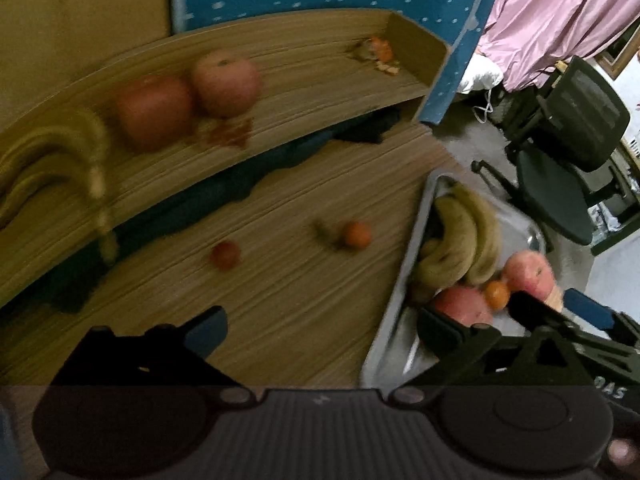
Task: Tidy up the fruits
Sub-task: 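Withdraw both open tools from the metal tray, then move left tool toward small red tomato while right tool approaches orange tangerine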
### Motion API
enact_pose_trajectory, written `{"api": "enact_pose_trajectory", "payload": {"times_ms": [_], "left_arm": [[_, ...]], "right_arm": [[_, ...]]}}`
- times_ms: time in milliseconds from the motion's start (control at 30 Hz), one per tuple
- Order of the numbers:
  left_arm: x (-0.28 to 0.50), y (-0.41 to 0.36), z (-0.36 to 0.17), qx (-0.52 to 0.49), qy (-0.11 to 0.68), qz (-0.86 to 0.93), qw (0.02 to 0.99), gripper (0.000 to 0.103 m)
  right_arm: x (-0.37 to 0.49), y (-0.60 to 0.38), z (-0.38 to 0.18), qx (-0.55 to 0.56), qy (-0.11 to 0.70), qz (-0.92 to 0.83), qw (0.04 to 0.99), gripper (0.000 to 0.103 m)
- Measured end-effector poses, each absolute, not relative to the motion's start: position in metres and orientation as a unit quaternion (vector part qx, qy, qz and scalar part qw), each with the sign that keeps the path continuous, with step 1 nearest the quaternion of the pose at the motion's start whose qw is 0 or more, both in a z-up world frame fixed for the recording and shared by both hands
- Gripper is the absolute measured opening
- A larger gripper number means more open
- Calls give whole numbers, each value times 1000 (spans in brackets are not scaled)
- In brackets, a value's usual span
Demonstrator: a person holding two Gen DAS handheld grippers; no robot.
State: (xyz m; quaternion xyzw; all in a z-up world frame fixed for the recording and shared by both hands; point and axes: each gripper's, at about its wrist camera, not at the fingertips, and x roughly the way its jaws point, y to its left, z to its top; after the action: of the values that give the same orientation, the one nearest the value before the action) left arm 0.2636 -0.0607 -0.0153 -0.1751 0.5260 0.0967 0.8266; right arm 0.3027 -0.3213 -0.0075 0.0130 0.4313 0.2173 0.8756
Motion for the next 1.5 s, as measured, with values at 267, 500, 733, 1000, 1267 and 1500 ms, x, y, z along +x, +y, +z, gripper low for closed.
{"api": "enact_pose_trajectory", "payload": {"times_ms": [267,500,733,1000,1267,1500], "left_arm": [[201,-38,-17,-174,529,105,824,103],[153,-24,-23,-176,537,111,817,103],[114,-5,-35,-190,550,134,802,103],[88,14,-44,-200,561,164,786,103],[87,23,-50,-216,570,177,772,103],[102,22,-58,-229,578,191,759,103]], "right_arm": [[231,-313,-3,12,436,205,876,102],[179,-307,-6,12,451,194,871,102],[148,-297,-10,9,464,196,864,102],[139,-273,-22,-5,493,222,841,102],[145,-258,-31,-28,512,253,820,102],[167,-255,-41,-45,525,271,805,102]]}}
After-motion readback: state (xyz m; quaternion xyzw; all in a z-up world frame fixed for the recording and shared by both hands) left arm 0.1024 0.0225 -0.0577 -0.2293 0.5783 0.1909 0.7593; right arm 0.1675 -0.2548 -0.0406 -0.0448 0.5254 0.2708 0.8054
